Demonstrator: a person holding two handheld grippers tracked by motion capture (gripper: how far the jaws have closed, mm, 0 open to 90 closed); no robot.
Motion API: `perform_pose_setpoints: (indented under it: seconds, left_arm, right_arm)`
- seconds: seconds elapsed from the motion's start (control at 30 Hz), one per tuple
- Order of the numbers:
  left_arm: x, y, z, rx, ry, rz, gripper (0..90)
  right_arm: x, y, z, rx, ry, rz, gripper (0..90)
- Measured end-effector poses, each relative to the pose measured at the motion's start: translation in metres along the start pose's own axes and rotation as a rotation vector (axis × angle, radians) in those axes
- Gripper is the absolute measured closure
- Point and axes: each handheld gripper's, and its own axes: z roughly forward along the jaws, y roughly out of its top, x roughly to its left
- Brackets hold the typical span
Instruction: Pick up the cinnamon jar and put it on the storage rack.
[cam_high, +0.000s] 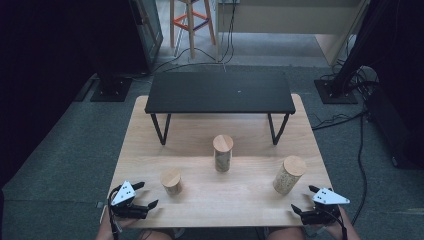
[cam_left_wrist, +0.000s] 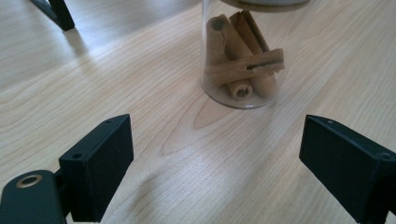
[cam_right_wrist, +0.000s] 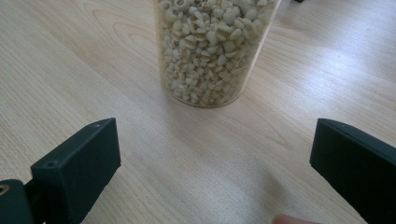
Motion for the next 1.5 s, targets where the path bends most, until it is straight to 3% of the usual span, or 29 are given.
perform_pose_setpoints:
  seconds: [0.27, 1.03, 1.2, 1.5]
  left_arm:
    - [-0.008, 0.012, 0.01, 0.039, 0.012, 0.024, 10.0]
    - [-0.023, 0.046, 0.045, 0.081, -0.004, 0.082, 10.0]
    - [-0.028, 0.052, 0.049, 0.065, 0.009, 0.102, 10.0]
    - [-0.033, 0.07, 0.063, 0.097, 0.002, 0.131, 10.0]
  right_arm:
    - [0.0, 0.0, -0.001, -0.003, 0.001, -0.002, 1.4]
    - [-0.001, -0.002, -0.001, -0.01, 0.005, -0.001, 1.4]
    - [-0.002, -0.002, -0.001, -0.008, 0.005, -0.003, 1.4]
    - [-0.002, -0.002, -0.002, -0.009, 0.005, -0.003, 1.4]
